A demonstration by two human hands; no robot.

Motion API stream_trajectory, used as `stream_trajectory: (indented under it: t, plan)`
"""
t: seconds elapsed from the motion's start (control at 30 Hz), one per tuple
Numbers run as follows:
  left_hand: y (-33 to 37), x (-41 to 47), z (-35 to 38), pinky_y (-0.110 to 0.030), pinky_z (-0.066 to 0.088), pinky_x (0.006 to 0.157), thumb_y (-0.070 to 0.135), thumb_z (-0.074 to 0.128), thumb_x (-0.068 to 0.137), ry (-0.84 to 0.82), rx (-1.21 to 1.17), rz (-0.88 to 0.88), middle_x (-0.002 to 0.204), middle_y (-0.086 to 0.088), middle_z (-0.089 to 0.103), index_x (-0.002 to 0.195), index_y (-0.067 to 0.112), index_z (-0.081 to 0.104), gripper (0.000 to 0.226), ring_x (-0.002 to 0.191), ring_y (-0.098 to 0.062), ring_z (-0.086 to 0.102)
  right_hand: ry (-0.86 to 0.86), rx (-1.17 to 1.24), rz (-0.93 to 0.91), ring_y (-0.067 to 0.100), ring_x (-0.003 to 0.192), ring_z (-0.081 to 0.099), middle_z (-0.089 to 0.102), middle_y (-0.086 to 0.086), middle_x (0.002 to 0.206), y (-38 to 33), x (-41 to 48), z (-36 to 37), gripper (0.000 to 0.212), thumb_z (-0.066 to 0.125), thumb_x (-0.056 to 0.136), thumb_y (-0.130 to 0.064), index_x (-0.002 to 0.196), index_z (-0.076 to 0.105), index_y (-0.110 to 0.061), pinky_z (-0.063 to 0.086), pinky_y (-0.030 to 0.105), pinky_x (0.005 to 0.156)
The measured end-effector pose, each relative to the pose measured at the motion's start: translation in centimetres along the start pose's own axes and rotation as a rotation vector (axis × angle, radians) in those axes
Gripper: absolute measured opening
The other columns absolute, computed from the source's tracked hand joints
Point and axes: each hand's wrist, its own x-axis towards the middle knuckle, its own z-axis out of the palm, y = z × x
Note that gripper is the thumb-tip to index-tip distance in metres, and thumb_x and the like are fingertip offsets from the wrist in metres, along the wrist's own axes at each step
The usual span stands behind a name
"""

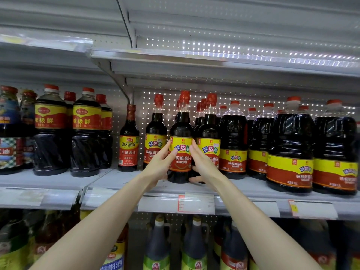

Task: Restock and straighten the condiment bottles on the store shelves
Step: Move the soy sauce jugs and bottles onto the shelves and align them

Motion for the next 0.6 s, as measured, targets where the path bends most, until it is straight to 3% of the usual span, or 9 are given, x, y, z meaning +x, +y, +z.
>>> stream_trajectory:
  t: [0.17, 0.27, 0.37, 0.47, 0.53, 0.6]
  plan:
    - [0.4, -0.5, 0.3, -0.034, 0.043, 0.088, 0.034, 0.048, 0.099, 0.042, 0.021, 0.01, 0.137, 0.001, 0.051, 0.152, 0.031, 0.021, 0.059, 0.107, -0.01, 0.053, 0.009, -0.045, -0.009, 0.028, 0.142, 0.03, 0.023, -0.003, 0.159, -0.4, -0.6, -0.3, 0.058, 0.037, 0.1, -0.049, 0.152, 0.014, -0.039, 0.042, 0.05, 0.105]
    - [1.1, -1.0, 0.5, -0.028, 0.047, 0.076, 0.036, 0.05, 0.098, 0.101, 0.06, 0.033, 0.126, 0.003, 0.054, 0.149, 0.025, 0.03, 0.056, 0.098, -0.007, 0.056, 0.024, -0.017, -0.013, 0.029, 0.14, 0.033, 0.028, 0.001, 0.156, -1.1, -1.3, -0.7, 0.057, 0.039, 0.1, -0.047, 0.152, 0.018, -0.036, 0.045, 0.046, 0.096]
    - [1.9, -2.0, 1.0, -0.023, 0.045, 0.068, 0.036, 0.049, 0.098, 0.153, 0.115, 0.054, 0.13, -0.003, 0.053, 0.147, 0.02, 0.033, 0.054, 0.099, -0.009, 0.055, 0.065, -0.048, -0.059, 0.029, 0.138, 0.038, 0.032, 0.006, 0.155, -1.3, -2.1, -1.6, 0.056, 0.041, 0.101, -0.044, 0.152, 0.024, -0.031, 0.044, 0.045, 0.103]
    - [2.5, -3.2, 1.4, -0.025, 0.049, 0.077, 0.039, 0.052, 0.097, 0.187, 0.15, 0.088, 0.137, -0.006, 0.052, 0.145, 0.02, 0.037, 0.054, 0.11, -0.013, 0.053, 0.083, -0.052, -0.085, 0.031, 0.133, 0.045, 0.039, 0.009, 0.151, -1.7, -3.2, -2.5, 0.054, 0.043, 0.1, -0.043, 0.151, 0.028, -0.029, 0.046, 0.044, 0.099]
    - [2.6, -4.3, 1.7, -0.036, 0.05, 0.092, 0.043, 0.055, 0.094, 0.202, 0.171, 0.093, 0.136, -0.006, 0.053, 0.143, 0.023, 0.04, 0.055, 0.118, -0.017, 0.053, 0.107, -0.066, -0.108, 0.027, 0.126, 0.052, 0.046, 0.009, 0.145, -1.8, -4.4, -3.2, 0.053, 0.044, 0.1, -0.043, 0.149, 0.033, -0.027, 0.048, 0.039, 0.092]
    - [2.6, -5.7, 2.4, -0.042, 0.048, 0.098, 0.043, 0.056, 0.093, 0.209, 0.182, 0.1, 0.132, -0.004, 0.055, 0.141, 0.023, 0.043, 0.053, 0.118, -0.019, 0.054, 0.131, -0.066, -0.106, 0.023, 0.116, 0.059, 0.054, 0.007, 0.139, -1.5, -5.9, -3.9, 0.052, 0.048, 0.098, -0.045, 0.146, 0.04, -0.026, 0.05, 0.039, 0.091]
